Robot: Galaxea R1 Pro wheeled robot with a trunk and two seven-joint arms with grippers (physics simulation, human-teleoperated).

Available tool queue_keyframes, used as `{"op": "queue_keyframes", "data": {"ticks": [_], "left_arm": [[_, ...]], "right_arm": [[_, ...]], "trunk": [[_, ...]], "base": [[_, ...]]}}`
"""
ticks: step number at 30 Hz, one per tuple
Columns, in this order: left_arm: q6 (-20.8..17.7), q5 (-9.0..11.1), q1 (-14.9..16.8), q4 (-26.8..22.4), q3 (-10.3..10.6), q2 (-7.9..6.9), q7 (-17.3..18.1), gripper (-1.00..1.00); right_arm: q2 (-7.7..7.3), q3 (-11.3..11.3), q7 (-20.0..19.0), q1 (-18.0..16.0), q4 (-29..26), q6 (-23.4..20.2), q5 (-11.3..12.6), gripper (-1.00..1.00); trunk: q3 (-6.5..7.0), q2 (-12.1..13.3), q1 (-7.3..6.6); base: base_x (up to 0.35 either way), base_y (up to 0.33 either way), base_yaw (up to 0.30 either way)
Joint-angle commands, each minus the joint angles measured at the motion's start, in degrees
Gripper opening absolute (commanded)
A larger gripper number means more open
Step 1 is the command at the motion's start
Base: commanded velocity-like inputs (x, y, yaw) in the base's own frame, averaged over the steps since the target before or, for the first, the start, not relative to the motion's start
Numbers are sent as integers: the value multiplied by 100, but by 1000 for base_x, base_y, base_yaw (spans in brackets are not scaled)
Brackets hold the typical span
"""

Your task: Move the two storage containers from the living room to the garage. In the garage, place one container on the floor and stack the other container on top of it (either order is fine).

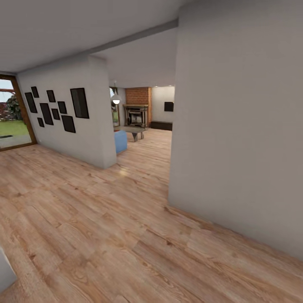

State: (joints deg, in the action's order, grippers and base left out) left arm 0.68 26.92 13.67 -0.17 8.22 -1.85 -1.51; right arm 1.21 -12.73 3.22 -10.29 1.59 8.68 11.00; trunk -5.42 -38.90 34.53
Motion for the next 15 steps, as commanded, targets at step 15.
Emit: {"op": "queue_keyframes", "data": {"ticks": [15], "left_arm": [[3,42,4,-1,49,0,-16,100]], "right_arm": [[1,-41,3,-8,17,29,66,100]], "trunk": [[-9,-7,4]], "base": [[303,-124,1]]}}
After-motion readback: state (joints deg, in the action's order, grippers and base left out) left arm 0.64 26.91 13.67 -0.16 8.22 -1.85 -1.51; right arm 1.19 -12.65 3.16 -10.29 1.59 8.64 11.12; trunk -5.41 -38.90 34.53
